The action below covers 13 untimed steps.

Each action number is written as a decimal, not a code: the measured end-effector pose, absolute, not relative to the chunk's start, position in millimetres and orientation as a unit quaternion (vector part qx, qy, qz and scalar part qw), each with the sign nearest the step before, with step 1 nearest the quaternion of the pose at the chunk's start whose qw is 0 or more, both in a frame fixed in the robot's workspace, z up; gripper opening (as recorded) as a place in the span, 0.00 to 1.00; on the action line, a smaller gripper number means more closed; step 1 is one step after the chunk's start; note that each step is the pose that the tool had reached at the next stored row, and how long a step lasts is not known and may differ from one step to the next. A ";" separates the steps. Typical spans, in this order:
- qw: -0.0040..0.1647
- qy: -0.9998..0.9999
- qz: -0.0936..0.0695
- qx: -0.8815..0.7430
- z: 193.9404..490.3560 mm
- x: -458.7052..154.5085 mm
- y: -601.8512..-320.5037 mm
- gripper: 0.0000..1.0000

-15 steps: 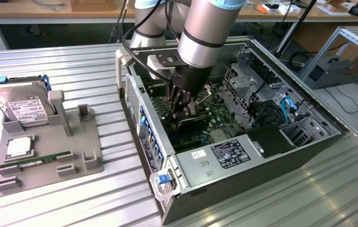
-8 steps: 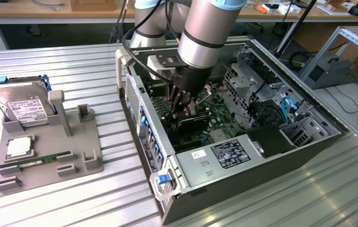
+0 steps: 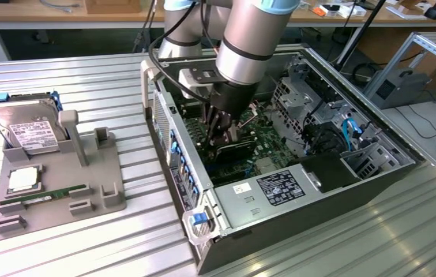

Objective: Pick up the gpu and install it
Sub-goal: 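Press down on the gpu until it lock into place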

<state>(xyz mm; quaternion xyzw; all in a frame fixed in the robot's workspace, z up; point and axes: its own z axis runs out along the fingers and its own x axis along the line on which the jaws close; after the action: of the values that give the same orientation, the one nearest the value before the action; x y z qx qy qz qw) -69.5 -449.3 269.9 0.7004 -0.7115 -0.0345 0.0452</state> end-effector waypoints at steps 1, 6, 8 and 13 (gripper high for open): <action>0.046 -0.711 -0.034 0.700 269.3 -69.6 -449.4 0.11; 0.044 -0.712 -0.035 0.700 269.0 -69.7 -449.5 0.11; 0.044 -0.711 -0.036 0.700 277.5 -69.6 -449.6 0.11; 0.038 -0.711 -0.042 0.701 281.4 -41.8 -449.7 0.11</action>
<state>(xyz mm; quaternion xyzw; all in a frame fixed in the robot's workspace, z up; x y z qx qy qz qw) -41.8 -449.7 281.4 0.7008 -0.7111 -0.0421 0.0376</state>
